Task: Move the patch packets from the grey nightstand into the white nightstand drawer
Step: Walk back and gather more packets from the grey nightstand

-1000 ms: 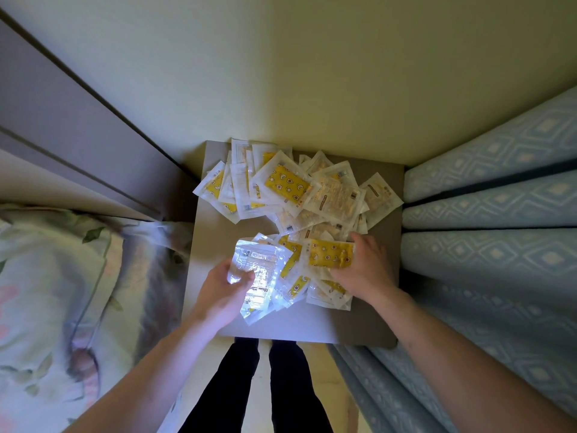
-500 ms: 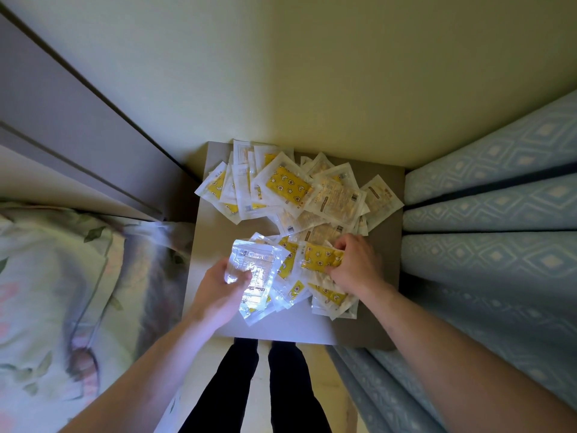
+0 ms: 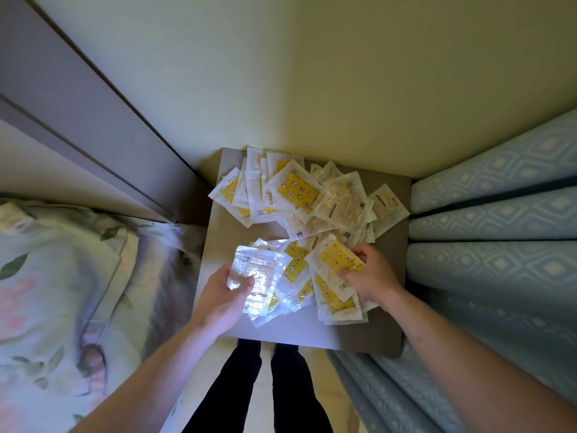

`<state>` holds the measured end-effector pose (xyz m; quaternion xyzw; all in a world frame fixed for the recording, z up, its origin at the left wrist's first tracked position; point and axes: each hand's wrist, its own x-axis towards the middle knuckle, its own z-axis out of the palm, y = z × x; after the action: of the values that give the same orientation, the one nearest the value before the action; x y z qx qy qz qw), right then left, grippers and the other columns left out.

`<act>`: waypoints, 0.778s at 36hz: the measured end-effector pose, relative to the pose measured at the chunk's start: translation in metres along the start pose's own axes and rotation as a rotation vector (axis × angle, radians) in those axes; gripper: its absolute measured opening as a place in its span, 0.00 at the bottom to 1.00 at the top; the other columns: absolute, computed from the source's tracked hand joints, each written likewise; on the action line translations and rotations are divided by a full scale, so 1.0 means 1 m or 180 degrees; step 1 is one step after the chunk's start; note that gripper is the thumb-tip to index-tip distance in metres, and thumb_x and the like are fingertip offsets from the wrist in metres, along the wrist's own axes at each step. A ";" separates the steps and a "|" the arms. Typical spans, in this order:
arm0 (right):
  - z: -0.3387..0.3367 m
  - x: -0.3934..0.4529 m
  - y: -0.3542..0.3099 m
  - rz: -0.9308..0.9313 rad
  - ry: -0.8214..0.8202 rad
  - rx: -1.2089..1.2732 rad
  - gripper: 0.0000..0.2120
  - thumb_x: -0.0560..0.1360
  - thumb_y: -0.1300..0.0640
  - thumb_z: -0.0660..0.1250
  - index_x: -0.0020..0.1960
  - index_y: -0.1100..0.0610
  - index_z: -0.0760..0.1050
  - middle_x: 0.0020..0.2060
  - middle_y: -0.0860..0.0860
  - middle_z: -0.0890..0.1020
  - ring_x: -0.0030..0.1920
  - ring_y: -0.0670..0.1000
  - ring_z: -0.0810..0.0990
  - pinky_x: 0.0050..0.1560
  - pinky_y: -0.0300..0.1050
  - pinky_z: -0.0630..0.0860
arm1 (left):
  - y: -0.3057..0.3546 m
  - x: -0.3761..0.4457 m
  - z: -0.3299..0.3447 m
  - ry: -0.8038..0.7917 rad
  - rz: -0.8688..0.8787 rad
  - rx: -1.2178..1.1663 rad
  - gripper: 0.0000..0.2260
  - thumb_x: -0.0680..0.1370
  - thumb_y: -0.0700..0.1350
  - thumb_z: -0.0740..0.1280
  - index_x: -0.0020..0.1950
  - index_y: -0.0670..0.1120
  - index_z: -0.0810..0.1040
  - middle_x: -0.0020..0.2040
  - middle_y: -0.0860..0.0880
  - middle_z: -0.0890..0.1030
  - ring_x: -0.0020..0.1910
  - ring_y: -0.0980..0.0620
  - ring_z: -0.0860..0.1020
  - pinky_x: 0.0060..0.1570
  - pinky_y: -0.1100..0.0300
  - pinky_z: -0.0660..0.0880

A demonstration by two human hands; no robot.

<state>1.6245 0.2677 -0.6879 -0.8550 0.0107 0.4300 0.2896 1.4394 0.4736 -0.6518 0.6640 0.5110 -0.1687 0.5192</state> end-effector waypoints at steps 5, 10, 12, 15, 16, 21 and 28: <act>-0.007 -0.022 0.002 0.0138 0.0102 0.0439 0.09 0.74 0.60 0.75 0.49 0.47 0.81 0.46 0.46 0.86 0.48 0.48 0.84 0.49 0.48 0.81 | 0.001 -0.014 -0.009 -0.0015 0.0033 -0.0065 0.06 0.81 0.47 0.68 0.43 0.52 0.75 0.47 0.55 0.83 0.42 0.56 0.80 0.37 0.66 0.71; -0.016 -0.069 -0.007 0.0355 0.0395 0.1076 0.07 0.73 0.62 0.75 0.47 0.51 0.83 0.43 0.51 0.87 0.47 0.55 0.86 0.48 0.56 0.84 | 0.011 -0.048 -0.026 -0.0154 0.0123 -0.0242 0.03 0.80 0.44 0.69 0.52 0.49 0.79 0.46 0.51 0.84 0.36 0.57 0.79 0.29 0.74 0.70; -0.018 -0.092 -0.012 0.0460 0.0478 0.1305 0.09 0.73 0.63 0.75 0.49 0.51 0.84 0.44 0.52 0.88 0.46 0.57 0.87 0.47 0.59 0.85 | 0.017 -0.067 -0.036 -0.0221 0.0172 -0.0299 0.04 0.80 0.43 0.69 0.53 0.50 0.78 0.44 0.53 0.83 0.31 0.63 0.79 0.28 0.74 0.70; -0.023 -0.128 -0.023 0.0471 0.0548 0.1451 0.13 0.71 0.63 0.77 0.54 0.53 0.84 0.45 0.52 0.88 0.47 0.57 0.87 0.47 0.60 0.85 | 0.026 -0.096 -0.052 -0.0354 0.0283 -0.0308 0.04 0.80 0.44 0.68 0.53 0.52 0.77 0.41 0.54 0.82 0.28 0.64 0.78 0.27 0.72 0.70; -0.025 -0.141 -0.027 0.0445 0.0559 0.1479 0.14 0.71 0.64 0.77 0.55 0.54 0.84 0.46 0.53 0.88 0.47 0.56 0.87 0.48 0.58 0.85 | 0.029 -0.106 -0.058 -0.0391 0.0309 -0.0319 0.03 0.81 0.45 0.68 0.53 0.52 0.77 0.39 0.53 0.82 0.26 0.62 0.77 0.27 0.71 0.70; -0.030 -0.199 -0.049 0.0396 0.0365 0.1745 0.15 0.71 0.69 0.75 0.55 0.57 0.83 0.46 0.56 0.88 0.47 0.59 0.87 0.49 0.55 0.84 | 0.039 -0.156 -0.086 -0.0422 0.0239 -0.0729 0.04 0.79 0.46 0.69 0.53 0.50 0.79 0.46 0.44 0.85 0.41 0.47 0.84 0.41 0.55 0.81; -0.033 -0.252 -0.065 0.0279 -0.0303 0.2127 0.16 0.74 0.70 0.71 0.60 0.58 0.81 0.52 0.60 0.87 0.53 0.61 0.85 0.57 0.61 0.80 | 0.026 -0.201 -0.108 -0.0366 0.0226 -0.1535 0.07 0.81 0.45 0.67 0.58 0.47 0.80 0.49 0.49 0.86 0.46 0.48 0.85 0.48 0.50 0.81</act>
<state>1.5071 0.2473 -0.4544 -0.6906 0.1743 0.4542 0.5352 1.3441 0.4678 -0.4431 0.5277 0.4824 -0.0610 0.6965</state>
